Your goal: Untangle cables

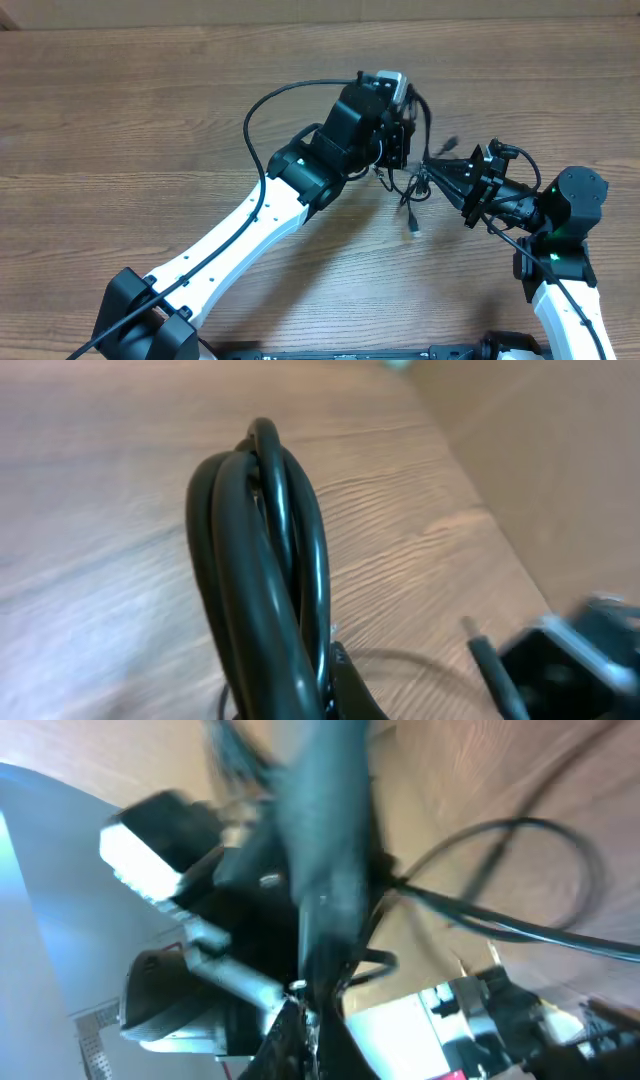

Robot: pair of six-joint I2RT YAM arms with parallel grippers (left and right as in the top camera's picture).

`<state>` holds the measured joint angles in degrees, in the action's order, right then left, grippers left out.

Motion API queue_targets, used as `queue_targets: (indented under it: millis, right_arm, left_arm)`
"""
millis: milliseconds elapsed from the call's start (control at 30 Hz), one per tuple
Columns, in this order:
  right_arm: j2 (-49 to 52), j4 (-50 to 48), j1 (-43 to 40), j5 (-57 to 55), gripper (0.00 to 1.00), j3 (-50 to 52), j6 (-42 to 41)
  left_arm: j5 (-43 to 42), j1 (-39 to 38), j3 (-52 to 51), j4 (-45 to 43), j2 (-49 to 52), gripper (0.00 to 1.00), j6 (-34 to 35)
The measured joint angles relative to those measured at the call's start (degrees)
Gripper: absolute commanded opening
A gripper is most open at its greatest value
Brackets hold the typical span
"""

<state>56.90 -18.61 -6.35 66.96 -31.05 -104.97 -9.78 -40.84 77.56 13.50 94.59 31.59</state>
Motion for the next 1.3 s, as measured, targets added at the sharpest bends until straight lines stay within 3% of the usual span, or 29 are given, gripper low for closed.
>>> queue_targets:
  millis: [100, 200, 333, 367, 533, 767, 900, 1033, 1300]
  right_arm:
    - [-0.1, -0.2, 0.0, -0.1, 0.04, 0.0, 0.3]
    - [-0.1, -0.2, 0.0, -0.2, 0.34, 0.0, 0.6]
    - [-0.1, -0.2, 0.0, -0.4, 0.66, -0.1, 1.2]
    - [-0.1, -0.3, 0.0, -0.3, 0.70, -0.1, 1.6]
    - [-0.2, 3.2, 0.0, -0.8, 0.71, -0.1, 5.0]
    - [-0.2, 8.9, 0.0, -4.6, 0.68, -0.1, 10.2]
    - [-0.2, 9.2, 0.0, -6.4, 0.56, -0.1, 13.2]
    - [-0.2, 9.5, 0.0, -7.6, 0.54, -0.1, 16.3]
    - [-0.2, 25.5, 0.0, -16.9, 0.55, -0.3, 21.8]
  left_arm:
    - [2.7, 0.0, -0.5, 1.8, 0.3, 0.04, 3.0]
    - [4.1, 0.1, -0.7, 1.7, 0.4, 0.04, 4.3]
    - [4.6, 0.1, -0.7, 1.4, 0.4, 0.04, 4.5]
    - [4.7, 0.1, -0.7, 1.1, 0.4, 0.04, 4.4]
    - [3.9, 0.1, -0.7, -2.7, 0.4, 0.04, 1.3]
    - [-5.8, 0.1, -0.8, -9.0, 0.4, 0.04, -6.7]
    - [-13.5, 0.1, -0.8, -12.7, 0.4, 0.04, -12.7]
    - [-17.7, 0.1, -1.2, -18.9, 0.4, 0.04, -15.8]
    - [-23.1, 0.1, -1.2, -26.6, 0.2, 0.04, -16.4]
